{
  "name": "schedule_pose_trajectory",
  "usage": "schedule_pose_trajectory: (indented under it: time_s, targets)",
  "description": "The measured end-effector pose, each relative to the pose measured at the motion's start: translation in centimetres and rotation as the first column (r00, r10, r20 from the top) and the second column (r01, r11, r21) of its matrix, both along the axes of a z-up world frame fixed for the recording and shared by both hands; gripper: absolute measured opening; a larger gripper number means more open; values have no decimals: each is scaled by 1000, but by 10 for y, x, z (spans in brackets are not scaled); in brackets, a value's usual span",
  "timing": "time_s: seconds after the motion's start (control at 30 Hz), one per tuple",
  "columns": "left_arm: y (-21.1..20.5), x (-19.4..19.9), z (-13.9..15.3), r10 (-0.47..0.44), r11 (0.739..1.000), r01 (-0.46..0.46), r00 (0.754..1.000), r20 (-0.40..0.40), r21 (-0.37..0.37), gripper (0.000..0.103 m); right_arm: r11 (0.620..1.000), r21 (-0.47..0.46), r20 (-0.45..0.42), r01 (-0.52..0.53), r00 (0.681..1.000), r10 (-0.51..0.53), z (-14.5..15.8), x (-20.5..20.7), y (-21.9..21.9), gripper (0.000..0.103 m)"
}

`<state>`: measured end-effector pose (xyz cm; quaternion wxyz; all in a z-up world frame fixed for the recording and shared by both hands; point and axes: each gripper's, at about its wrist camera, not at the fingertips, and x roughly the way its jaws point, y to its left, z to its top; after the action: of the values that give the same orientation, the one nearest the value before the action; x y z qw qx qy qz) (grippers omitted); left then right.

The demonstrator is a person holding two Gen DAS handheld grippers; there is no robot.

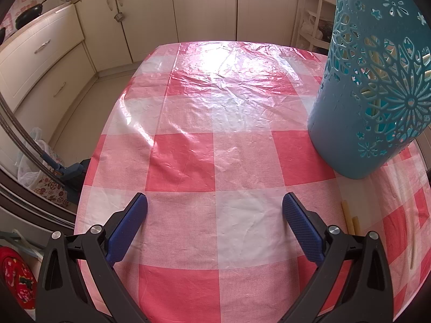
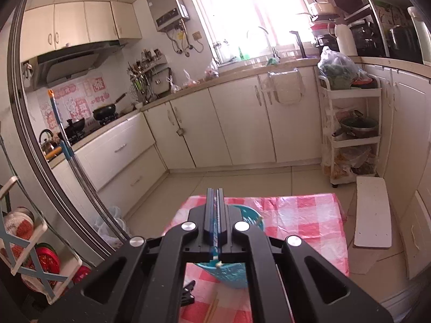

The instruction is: Organize utensils

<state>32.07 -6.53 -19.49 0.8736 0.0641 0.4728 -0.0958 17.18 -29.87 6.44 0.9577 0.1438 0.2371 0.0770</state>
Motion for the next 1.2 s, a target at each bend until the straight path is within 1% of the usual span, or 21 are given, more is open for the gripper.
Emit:
schedule_pose_trajectory:
  time_s: [0.07, 0.13, 0.2, 0.23, 0.3, 0.37, 0.43, 0.5, 0.53, 0.57, 0.63, 0.7, 0.73, 0.77, 0.8, 0.87, 0.9, 1.0, 1.03, 1.13, 1.2]
  targets:
    - [0, 0, 0, 0, 1000, 0, 1000, 0, 0, 96, 1000, -3, -105, 15, 994, -15, -32, 1, -12, 2]
    - [0, -1, 0, 0, 1000, 0, 1000, 0, 0, 96, 999, -7, -235, 42, 971, -43, -77, 1, -24, 2]
    - [0, 0, 0, 0, 1000, 0, 1000, 0, 0, 96, 998, -17, -377, 61, 924, -63, -123, 4, -32, 2]
    - [0, -1, 0, 0, 1000, 0, 1000, 0, 0, 96, 998, 8, -434, 70, 899, -60, -145, 6, -36, 2]
    - [0, 0, 0, 0, 1000, 0, 1000, 0, 0, 96, 996, 16, -503, 89, 861, -69, -172, 15, -37, 2]
    - [0, 0, 0, 0, 1000, 0, 1000, 0, 0, 96, 995, 11, -514, 94, 855, -75, -186, 26, -32, 2]
    - [0, 0, 0, 0, 1000, 0, 1000, 0, 0, 96, 996, -7, -521, 89, 850, -79, -193, 39, -23, 3]
    - [0, 0, 0, 0, 1000, 0, 1000, 0, 0, 96, 995, -47, -523, 88, 847, -100, -197, 48, -13, 30]
    - [0, 0, 0, 0, 1000, 0, 1000, 0, 0, 96, 992, -87, -512, 96, 849, -128, -196, 49, -8, 46]
    - [0, 0, 0, 0, 1000, 0, 1000, 0, 0, 96, 988, -117, -500, 97, 854, -143, -196, 51, -4, 46]
    - [0, 0, 0, 0, 1000, 0, 1000, 0, 0, 96, 986, -140, -497, 93, 855, -151, -198, 53, 1, 46]
    - [0, 0, 0, 0, 1000, 0, 1000, 0, 0, 96, 975, -197, -494, 101, 849, -188, -201, 53, 4, 46]
    - [0, 0, 0, 0, 1000, 0, 1000, 0, 0, 96, 971, -213, -496, 104, 845, -199, -205, 53, 3, 42]
    - [0, 0, 0, 0, 1000, 0, 1000, 0, 0, 96, 969, -223, -504, 104, 839, -206, -209, 54, 2, 30]
    - [0, 0, 0, 0, 1000, 0, 1000, 0, 0, 96, 967, -233, -513, 100, 832, -210, -215, 56, 1, 25]
    - [0, 0, 0, 0, 1000, 0, 1000, 0, 0, 96, 957, -279, -471, 86, 856, -214, -216, 51, 3, 9]
    - [0, 0, 0, 0, 1000, 0, 1000, 0, -1, 96, 960, -272, -475, 69, 858, -196, -215, 48, 3, 8]
    - [0, 0, 0, 0, 1000, 0, 1000, 0, -1, 96, 973, -222, -480, 67, 861, -169, -210, 38, -4, 6]
    - [0, 0, 0, 0, 1000, 0, 1000, 0, 0, 96, 982, -173, -471, 79, 869, -153, -205, 33, -10, 6]
    - [0, 0, 0, 0, 1000, 0, 1000, 0, -1, 96, 993, -28, -390, 116, 914, -117, -168, 10, -23, 6]
    - [0, 0, 0, 0, 1000, 0, 1000, 0, -1, 96, 991, 60, -308, 121, 947, -96, -132, 1, -29, 6]
